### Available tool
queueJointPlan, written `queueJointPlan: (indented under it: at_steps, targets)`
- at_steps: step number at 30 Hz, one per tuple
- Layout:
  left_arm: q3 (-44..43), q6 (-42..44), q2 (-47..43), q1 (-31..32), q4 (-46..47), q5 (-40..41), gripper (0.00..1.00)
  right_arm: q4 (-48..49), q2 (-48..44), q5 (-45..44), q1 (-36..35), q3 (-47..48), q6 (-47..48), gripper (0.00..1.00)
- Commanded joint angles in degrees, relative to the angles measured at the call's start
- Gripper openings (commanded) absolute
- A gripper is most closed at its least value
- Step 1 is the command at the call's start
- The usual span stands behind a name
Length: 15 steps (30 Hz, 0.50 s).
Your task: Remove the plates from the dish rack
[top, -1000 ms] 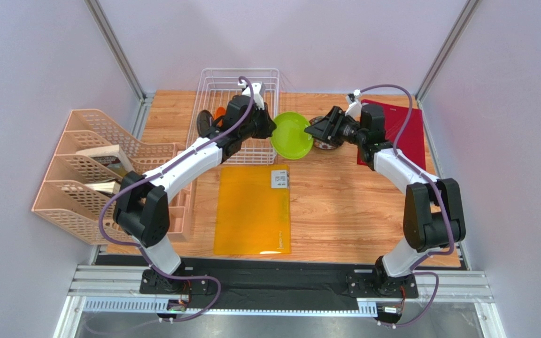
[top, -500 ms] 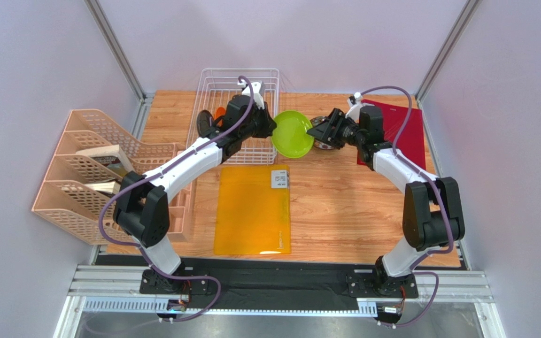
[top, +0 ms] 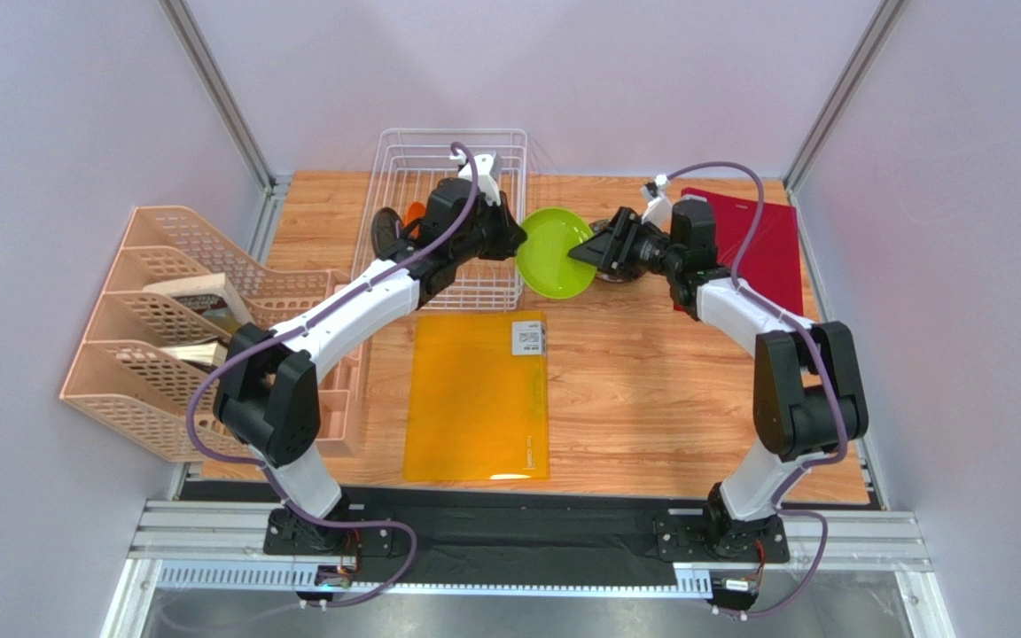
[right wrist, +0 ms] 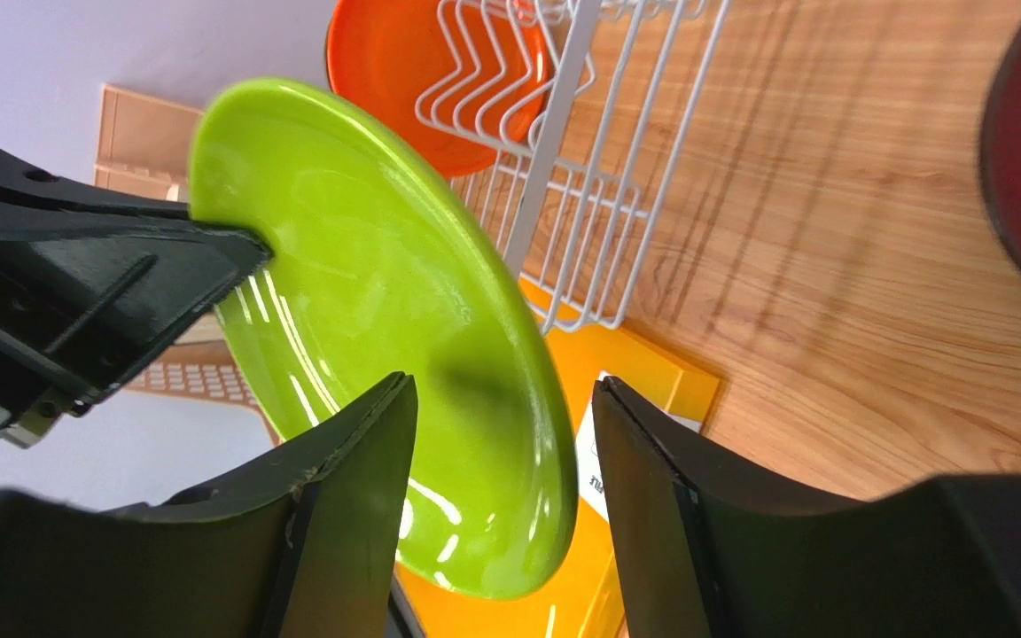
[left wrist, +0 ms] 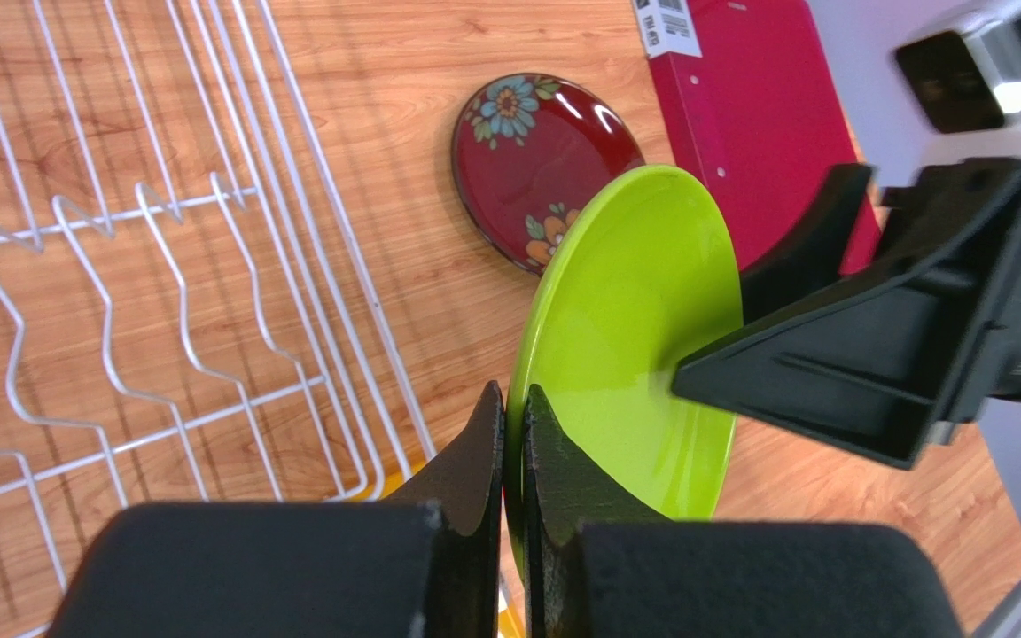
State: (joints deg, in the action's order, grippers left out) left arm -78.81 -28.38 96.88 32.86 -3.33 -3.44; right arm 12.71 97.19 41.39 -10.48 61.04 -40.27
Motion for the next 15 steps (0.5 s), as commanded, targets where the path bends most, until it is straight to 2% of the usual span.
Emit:
queueJointPlan:
  at_steps: [1, 2, 4, 5, 7, 8, 11, 12, 15]
  targets:
    - [-1.09, -1.24, -0.38, 0.27, 5.09, -2.09, 0.00, 8.38, 3.44, 7.04, -0.86, 1.63, -3.49, 0.51]
    - [-1.09, -1.15, -0.46, 0.27, 5.09, -2.01, 0.00, 9.52, 3.80, 7.22, -0.86, 1.54, -3.93, 0.38]
    - [-0.65, -0.89, -0.81, 0.27, 5.09, -1.66, 0.00, 9.62, 3.63, 6.52, -0.86, 1.19, -3.76, 0.29]
    - [-0.39, -0.71, -0.90, 0.27, 5.00, -1.31, 0.00, 8.74, 3.36, 5.91, -0.68, 1.10, -3.33, 0.19]
    - [-0.03, -0.19, -1.34, 0.18, 4.30, 0.10, 0.00, 7.16, 2.05, 3.36, -0.59, 1.10, -1.22, 0.09]
    - [0.14, 0.25, -1.43, 0.18, 3.95, 0.71, 0.00, 3.76, 1.52, 2.31, -0.51, 1.45, -0.34, 0.00]
    - [0.32, 2.27, -1.78, 0.10, 1.86, 3.26, 0.34, -1.61, 0.11, -3.05, 0.46, 2.07, 2.74, 0.00]
    - [0.67, 2.89, -2.22, 0.10, 1.14, 3.18, 0.69, -2.24, -0.15, -4.72, 0.98, 2.07, 2.83, 0.00]
    - [2.33, 5.61, -3.97, 0.18, 0.79, 9.06, 0.99, -4.97, 0.19, -6.49, 4.32, 3.56, 2.13, 0.00]
